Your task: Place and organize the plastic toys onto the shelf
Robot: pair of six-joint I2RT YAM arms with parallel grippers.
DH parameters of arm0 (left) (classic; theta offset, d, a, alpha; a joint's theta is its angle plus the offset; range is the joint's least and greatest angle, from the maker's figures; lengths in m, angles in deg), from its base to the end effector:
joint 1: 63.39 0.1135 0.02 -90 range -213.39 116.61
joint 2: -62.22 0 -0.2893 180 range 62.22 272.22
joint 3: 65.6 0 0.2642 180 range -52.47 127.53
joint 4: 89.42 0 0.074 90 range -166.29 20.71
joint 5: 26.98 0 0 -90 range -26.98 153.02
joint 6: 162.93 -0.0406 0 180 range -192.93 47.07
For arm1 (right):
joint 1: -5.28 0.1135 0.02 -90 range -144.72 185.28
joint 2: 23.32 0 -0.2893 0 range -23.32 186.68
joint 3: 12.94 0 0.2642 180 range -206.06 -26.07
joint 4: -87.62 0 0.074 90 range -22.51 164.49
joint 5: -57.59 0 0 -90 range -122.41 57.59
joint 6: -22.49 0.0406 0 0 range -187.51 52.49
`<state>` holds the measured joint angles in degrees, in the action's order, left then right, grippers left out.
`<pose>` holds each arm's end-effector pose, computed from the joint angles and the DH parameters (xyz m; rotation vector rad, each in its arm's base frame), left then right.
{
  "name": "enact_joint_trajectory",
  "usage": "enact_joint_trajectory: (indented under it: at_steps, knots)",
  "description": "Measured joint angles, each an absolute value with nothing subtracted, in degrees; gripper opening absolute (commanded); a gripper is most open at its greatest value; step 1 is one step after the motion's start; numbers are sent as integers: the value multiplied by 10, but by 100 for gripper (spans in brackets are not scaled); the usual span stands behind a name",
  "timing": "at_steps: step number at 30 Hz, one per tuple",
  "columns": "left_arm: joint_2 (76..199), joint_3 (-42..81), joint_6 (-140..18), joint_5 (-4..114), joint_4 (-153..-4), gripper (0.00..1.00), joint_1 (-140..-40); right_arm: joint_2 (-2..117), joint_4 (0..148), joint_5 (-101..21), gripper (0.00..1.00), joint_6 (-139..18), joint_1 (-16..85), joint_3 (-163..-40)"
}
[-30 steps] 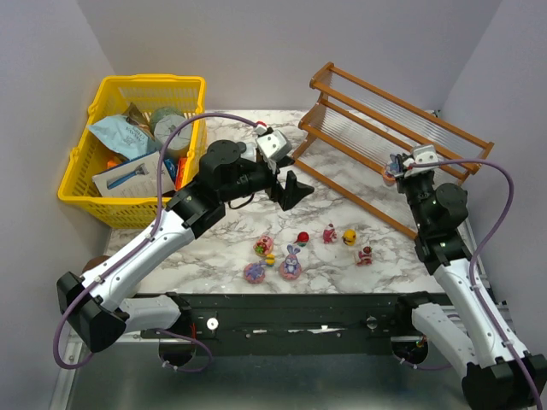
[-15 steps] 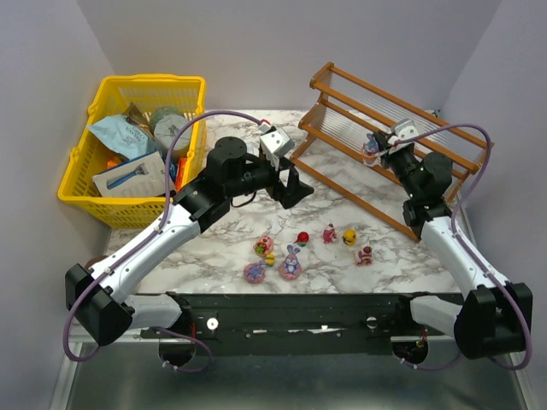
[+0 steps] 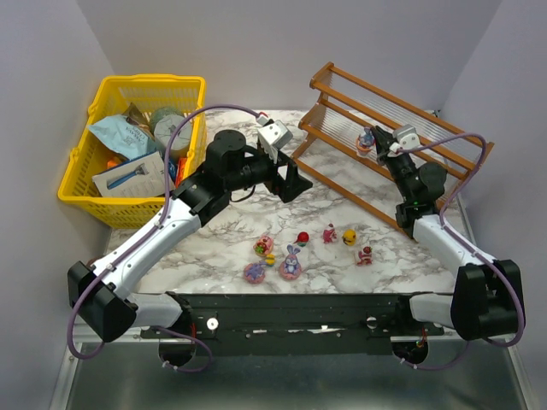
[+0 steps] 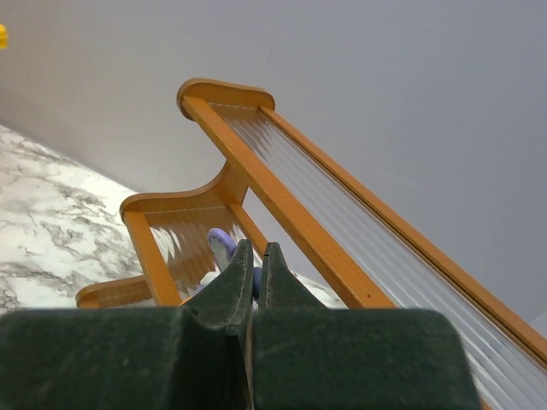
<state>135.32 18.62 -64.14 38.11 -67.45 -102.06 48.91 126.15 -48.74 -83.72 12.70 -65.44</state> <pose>0.2267 -0.2033 0.4204 0.7894 1.6711 -0.9724 0.2835 0.0484 0.3362 -0.4939 1.1553 0.0444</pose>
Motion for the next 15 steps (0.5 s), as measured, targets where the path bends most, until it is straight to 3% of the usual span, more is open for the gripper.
enact_joint_trajectory:
  at_steps: [15]
  knots:
    - [1367,188,-632,369,-672,99,-1014,490,1336,-404,1,-829,127,-584]
